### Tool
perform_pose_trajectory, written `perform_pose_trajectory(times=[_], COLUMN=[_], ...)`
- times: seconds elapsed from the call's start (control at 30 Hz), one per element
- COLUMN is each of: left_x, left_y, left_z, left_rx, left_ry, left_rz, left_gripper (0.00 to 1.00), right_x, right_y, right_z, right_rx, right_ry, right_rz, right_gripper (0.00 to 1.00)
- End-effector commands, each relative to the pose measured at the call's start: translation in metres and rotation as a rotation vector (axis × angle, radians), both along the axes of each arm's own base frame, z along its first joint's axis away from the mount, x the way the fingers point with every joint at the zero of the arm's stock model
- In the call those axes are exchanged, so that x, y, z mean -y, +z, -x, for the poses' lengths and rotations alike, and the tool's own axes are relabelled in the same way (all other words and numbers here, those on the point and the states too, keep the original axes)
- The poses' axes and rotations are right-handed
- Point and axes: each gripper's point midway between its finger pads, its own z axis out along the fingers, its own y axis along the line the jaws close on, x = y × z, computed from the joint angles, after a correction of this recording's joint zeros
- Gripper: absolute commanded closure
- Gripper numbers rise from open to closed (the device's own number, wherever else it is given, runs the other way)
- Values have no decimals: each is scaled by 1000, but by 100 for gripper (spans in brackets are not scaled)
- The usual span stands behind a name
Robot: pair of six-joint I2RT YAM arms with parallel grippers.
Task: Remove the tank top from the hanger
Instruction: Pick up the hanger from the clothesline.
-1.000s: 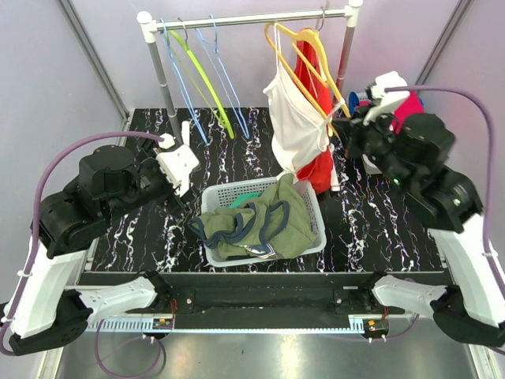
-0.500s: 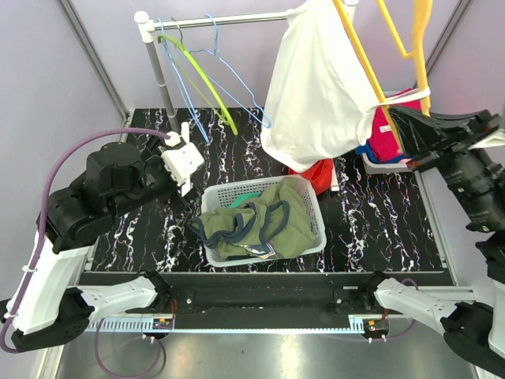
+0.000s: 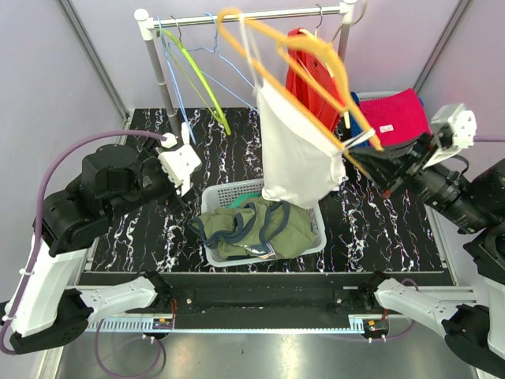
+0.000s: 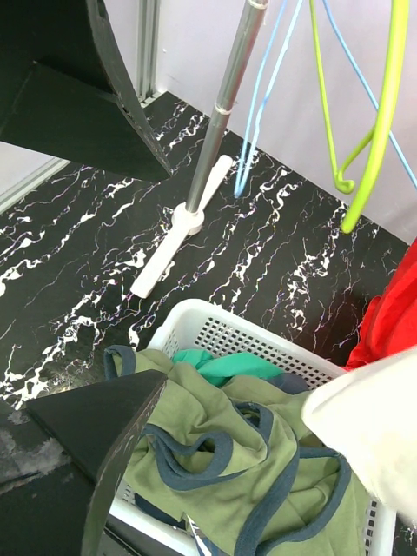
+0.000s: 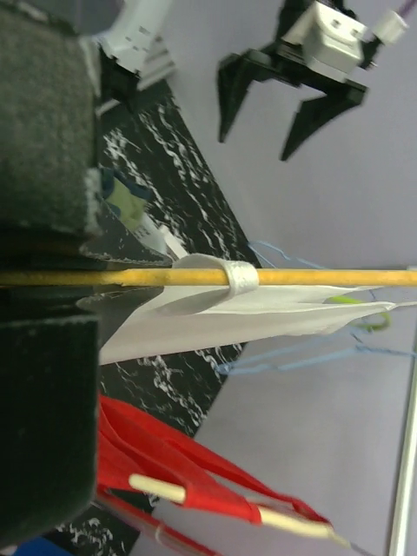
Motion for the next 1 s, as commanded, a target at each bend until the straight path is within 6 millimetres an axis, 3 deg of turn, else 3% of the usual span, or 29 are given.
perform_pose_trajectory(times=[0.0,0.27,0.33,0.43,0.57,0.87,0.97], left_x=[7,17,17,18,24,56,71], left_y=[22,42,62,85,97,77,75], left_z=[2,18,28,56,90,84,68], left_rx=[49,57,89,113,104,32,37], left_ry=[-37,-149,-188,-314,-477,-636,-650], left_rz=[57,94,130,173,216,161,159], left_gripper=[1,1,1,1,1,1,1], right_x=[-19,-29,-30,-32,-36,-47,-51], right_y=[-22,-66,-78,-94,-107,-115,-116], right_z=[35,55,56,53,53,53,54], right_rx=[-23,-91,-129,-188,-209,-222,-223], right_ry=[220,358,366,376,402,469,495], right_rz=[111,188,211,246,265,283,283], right_gripper=[100,100,100,100,100,100,100])
